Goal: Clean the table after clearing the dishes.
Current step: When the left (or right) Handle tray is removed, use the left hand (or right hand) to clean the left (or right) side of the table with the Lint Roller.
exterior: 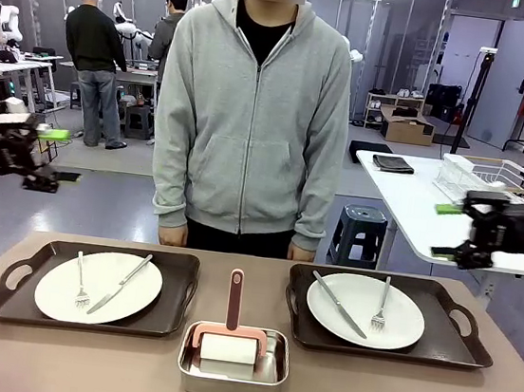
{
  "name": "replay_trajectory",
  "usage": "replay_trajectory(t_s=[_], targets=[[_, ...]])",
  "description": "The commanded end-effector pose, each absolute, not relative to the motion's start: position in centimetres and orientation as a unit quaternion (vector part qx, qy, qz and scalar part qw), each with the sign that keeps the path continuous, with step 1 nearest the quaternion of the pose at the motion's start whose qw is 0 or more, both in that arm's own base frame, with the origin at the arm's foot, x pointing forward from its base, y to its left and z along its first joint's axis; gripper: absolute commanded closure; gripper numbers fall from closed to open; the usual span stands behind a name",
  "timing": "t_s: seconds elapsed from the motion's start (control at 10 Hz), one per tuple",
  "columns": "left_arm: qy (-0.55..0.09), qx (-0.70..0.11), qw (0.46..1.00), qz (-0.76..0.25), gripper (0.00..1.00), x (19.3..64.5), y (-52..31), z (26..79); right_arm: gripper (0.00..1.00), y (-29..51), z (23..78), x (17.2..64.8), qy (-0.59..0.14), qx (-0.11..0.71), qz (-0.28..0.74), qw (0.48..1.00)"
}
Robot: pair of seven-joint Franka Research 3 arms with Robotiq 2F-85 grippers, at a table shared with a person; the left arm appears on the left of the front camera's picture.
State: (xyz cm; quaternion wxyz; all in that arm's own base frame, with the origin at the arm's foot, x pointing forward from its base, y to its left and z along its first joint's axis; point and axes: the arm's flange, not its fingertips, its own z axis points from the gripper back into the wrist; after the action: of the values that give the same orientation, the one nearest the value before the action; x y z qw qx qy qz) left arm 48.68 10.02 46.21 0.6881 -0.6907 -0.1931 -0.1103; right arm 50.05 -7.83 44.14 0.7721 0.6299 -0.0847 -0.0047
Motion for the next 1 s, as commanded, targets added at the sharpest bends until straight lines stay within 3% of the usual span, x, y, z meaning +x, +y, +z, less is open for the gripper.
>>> replay_trajectory(t_s=[0.0,0.4,0.9], targets=[[-0.186,-0.675,0.71,-0.076,0.0,48.2,15.5,47.0,0.0,-13.7,43.5,49.5,-0.078,0.64,-0.029,0.764],[-0.169,-0.61,0.772,0.062,0.0,42.2,26.3,47.3,0.0,-25.8,40.8,43.9,-0.129,0.639,-0.122,0.748],[-0.192,-0.569,0.785,0.151,0.0,36.0,31.7,47.2,0.0,-31.4,38.6,39.1,-0.163,0.63,-0.183,0.737]])
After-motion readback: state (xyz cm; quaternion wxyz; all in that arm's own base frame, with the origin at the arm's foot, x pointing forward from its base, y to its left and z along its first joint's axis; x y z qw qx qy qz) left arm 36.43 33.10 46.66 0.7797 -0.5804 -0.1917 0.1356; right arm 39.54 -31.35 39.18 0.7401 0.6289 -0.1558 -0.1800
